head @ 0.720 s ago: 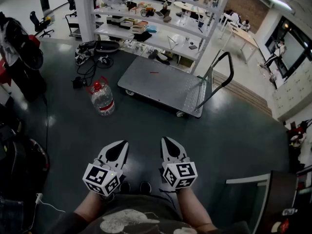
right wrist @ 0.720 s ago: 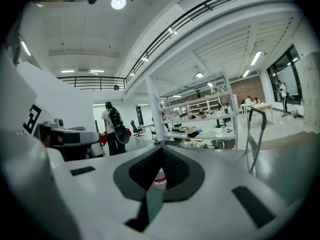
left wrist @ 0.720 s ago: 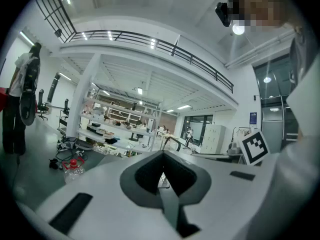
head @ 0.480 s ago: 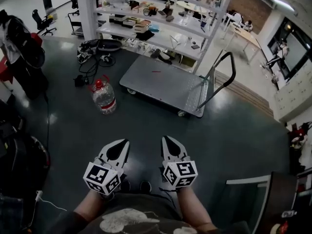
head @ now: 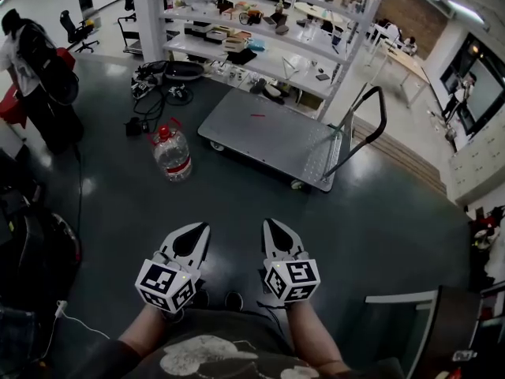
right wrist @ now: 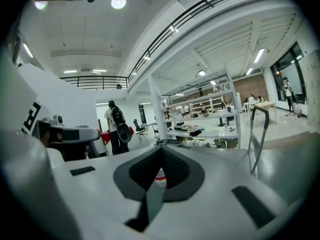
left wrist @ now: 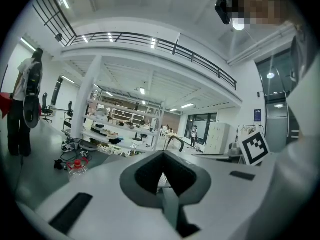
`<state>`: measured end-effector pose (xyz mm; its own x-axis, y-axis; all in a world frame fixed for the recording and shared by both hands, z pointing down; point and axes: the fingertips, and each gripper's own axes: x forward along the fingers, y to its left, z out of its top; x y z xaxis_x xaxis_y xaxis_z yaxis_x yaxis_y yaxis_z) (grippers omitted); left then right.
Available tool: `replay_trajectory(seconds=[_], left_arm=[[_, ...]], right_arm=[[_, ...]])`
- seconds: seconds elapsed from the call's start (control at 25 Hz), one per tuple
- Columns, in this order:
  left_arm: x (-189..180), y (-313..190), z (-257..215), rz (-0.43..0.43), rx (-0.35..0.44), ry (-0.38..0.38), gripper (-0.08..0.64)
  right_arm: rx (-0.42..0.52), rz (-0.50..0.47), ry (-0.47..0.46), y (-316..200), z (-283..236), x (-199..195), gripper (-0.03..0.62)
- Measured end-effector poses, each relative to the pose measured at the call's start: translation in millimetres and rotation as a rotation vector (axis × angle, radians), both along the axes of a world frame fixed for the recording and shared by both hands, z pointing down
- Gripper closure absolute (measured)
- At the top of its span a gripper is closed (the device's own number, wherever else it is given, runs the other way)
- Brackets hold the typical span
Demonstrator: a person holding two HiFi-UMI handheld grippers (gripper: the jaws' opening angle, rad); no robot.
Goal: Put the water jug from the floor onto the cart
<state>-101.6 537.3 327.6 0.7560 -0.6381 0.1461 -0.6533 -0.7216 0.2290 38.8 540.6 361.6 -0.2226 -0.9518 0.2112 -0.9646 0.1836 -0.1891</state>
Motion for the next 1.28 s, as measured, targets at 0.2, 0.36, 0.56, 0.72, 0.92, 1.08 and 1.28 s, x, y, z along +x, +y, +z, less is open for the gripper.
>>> replay_trajectory(seconds=[0.2,0.36,0.56,0.72,0.92,1.08,1.28], left_arm=[[2,7,5,-0.035,0.000,0.001,0.552],[-1,12,9,-0.086,-0.004,0.007,0.551],[-20,11,17,-0.165,-0.022,0.015,0.552],[-35,-8,21,-0.201,-0.028,0.030,0.552],[-44,-55,27,-0.204,-0.043,0.046,0.551],[-50,-108,34,-0.203,-0.059,0.063,0.552],[-65,-179,36,-0.198,-0.066,0.064,0.552]], right_arm=[[0.011,0.003,-0.022,1,4,10,0.603],[0.003,0.006,-0.098,2,13,21,0.603],[-0.014,-0.031,-0.089,-4,20,18,0.603],[-0.020,-0.043,-0.081,-24,22,8,0.603],[-0.035,-0.044,-0.065,-60,25,-2,0.603],[-0.055,-0.039,-0.043,-104,33,-6,0.603],[-0.081,-0.039,-0.034,-177,36,-21,0.601]])
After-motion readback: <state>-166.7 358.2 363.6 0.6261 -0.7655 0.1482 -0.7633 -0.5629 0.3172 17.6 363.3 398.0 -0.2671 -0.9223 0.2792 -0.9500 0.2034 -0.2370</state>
